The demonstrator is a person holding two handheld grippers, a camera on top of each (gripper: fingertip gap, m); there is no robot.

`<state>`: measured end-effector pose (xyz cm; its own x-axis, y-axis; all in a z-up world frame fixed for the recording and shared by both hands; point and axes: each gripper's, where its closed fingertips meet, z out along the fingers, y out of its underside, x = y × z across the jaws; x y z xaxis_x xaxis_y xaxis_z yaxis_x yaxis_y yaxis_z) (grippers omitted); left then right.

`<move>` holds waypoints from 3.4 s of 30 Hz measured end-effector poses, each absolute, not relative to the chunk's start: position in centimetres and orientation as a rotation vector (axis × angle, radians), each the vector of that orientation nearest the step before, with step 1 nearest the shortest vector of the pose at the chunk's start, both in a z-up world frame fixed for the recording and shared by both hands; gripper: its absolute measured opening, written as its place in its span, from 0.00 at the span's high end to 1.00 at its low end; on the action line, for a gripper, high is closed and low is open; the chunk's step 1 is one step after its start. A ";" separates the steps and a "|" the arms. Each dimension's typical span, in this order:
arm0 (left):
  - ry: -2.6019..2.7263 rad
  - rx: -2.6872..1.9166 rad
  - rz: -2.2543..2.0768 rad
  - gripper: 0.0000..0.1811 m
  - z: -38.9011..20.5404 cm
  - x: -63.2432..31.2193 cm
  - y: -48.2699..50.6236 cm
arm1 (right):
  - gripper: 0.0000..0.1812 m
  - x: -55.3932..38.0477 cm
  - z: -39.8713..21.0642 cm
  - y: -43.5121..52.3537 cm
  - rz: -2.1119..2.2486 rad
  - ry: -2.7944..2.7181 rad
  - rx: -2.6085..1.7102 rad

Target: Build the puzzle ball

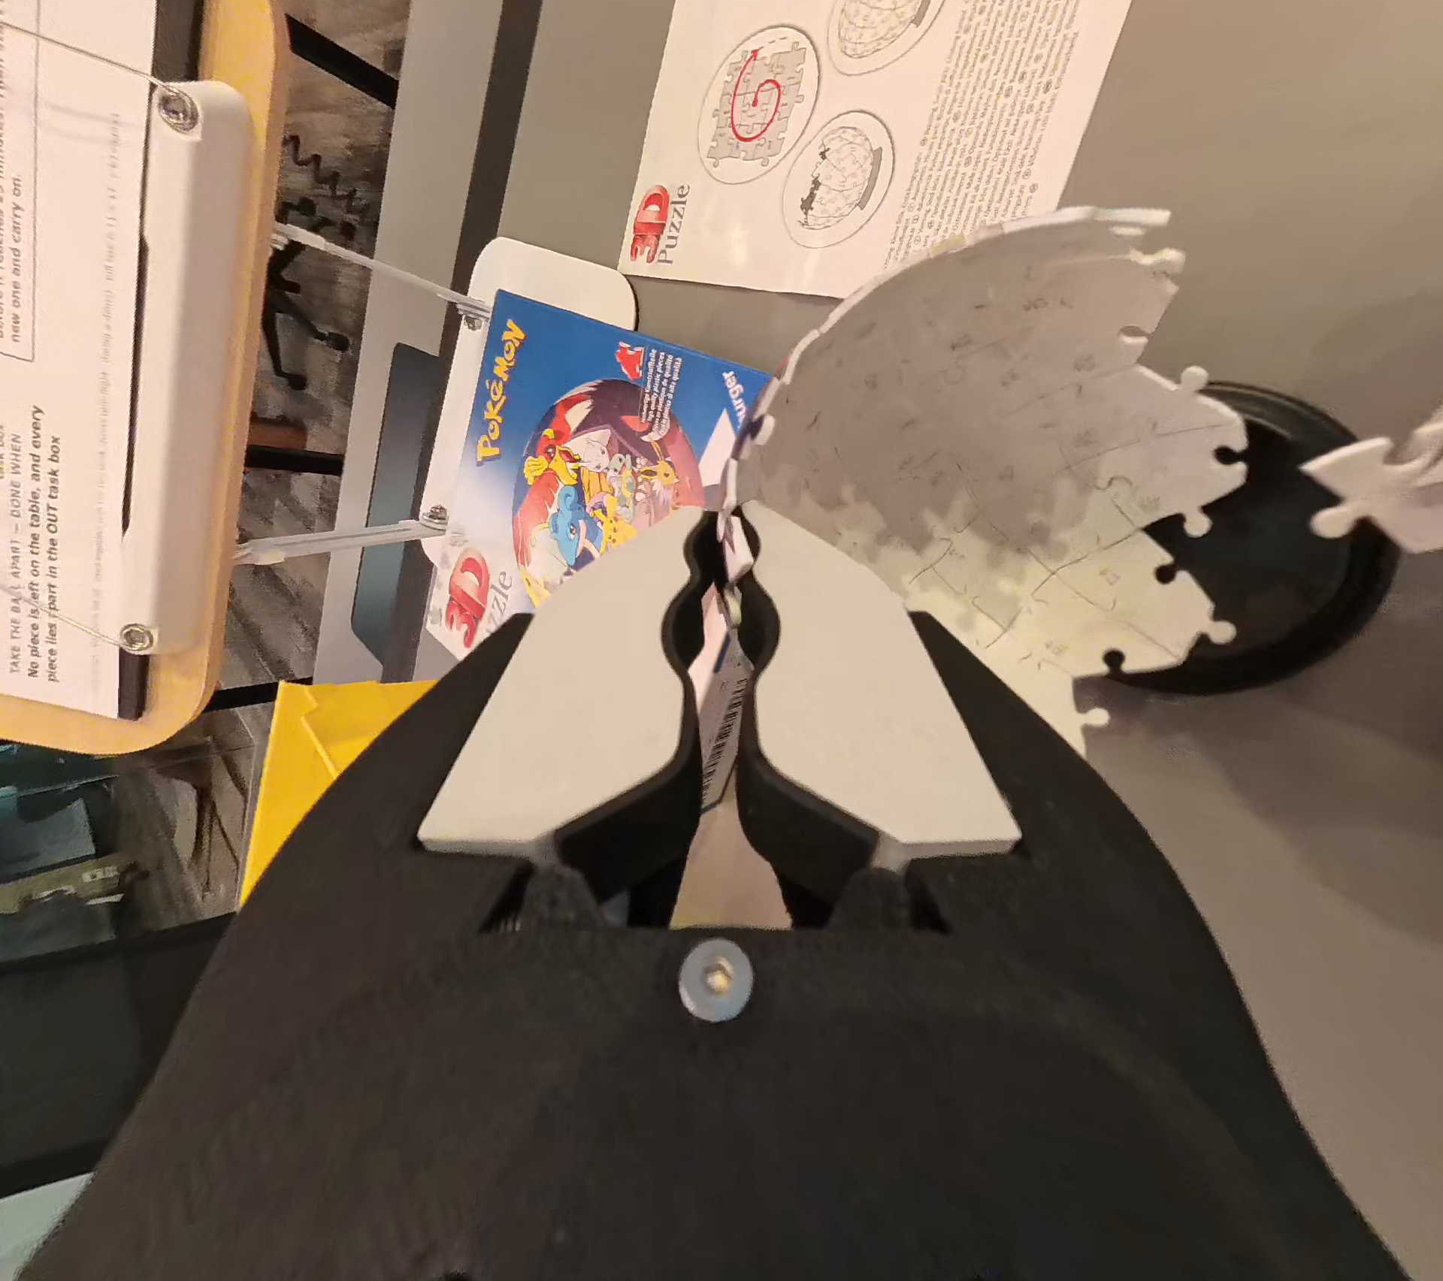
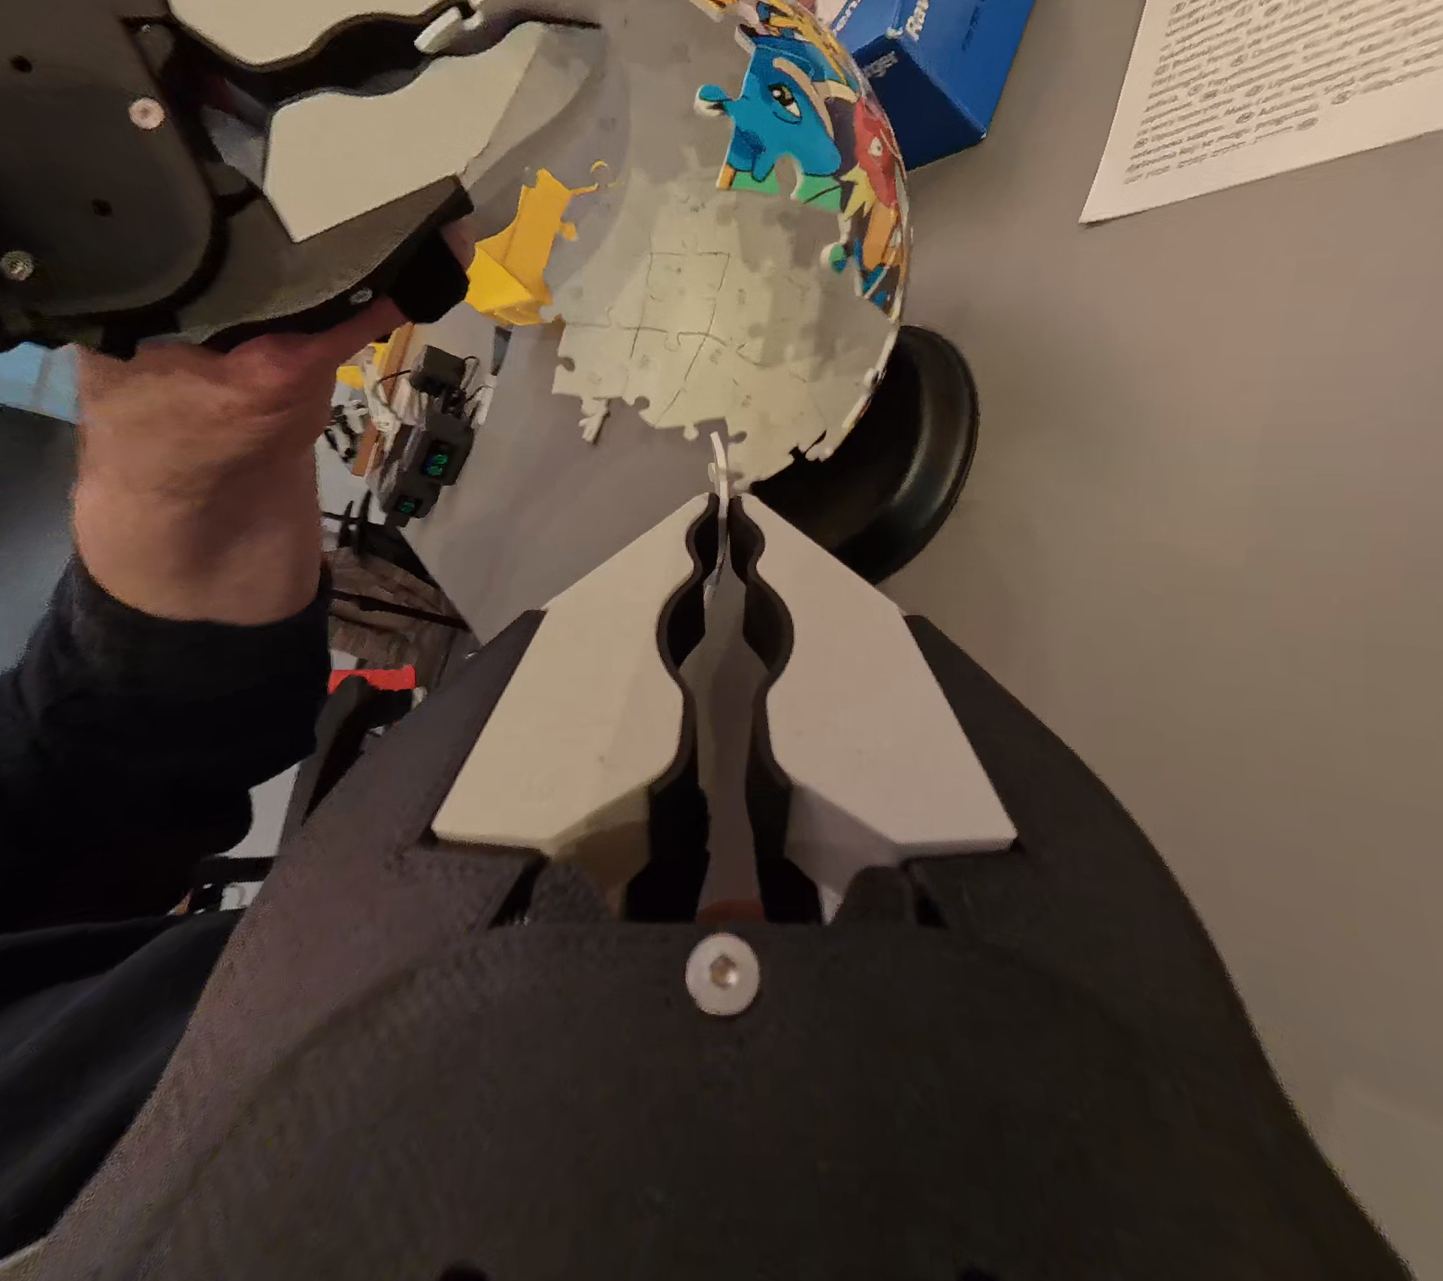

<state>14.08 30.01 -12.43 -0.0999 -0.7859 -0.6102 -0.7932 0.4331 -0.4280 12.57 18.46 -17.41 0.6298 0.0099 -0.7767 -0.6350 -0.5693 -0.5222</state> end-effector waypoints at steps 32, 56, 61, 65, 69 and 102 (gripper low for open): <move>1.739 -1.111 0.076 0.98 -11.5 14.0 28.0 | 0.91 12.8 -19.3 18.5 0.398 0.126 -2.262; 1.725 -1.022 0.042 0.98 -11.4 14.2 27.1 | 0.99 12.1 -21.6 20.4 -0.296 -0.895 -2.035; 1.733 -1.014 0.035 0.98 -11.3 14.4 26.8 | 1.00 12.5 -22.1 20.7 -0.322 -0.865 -2.063; 1.740 -1.001 0.042 0.98 -11.3 14.5 26.6 | 1.00 12.9 -22.3 20.6 -0.298 -0.809 -2.105; 1.749 -0.990 0.048 0.98 -11.3 14.5 26.3 | 1.00 12.9 -22.1 20.6 -0.280 -0.764 -2.105; 1.761 -0.954 0.110 0.98 -11.5 14.3 26.3 | 1.00 12.8 -22.4 21.2 -0.370 -0.917 -2.095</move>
<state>14.30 26.27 -11.54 -0.0995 -0.5437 -0.8334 -0.6429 0.6744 -0.3632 12.79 21.17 -22.40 0.6938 0.4836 0.5336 0.7185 -0.4152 -0.5580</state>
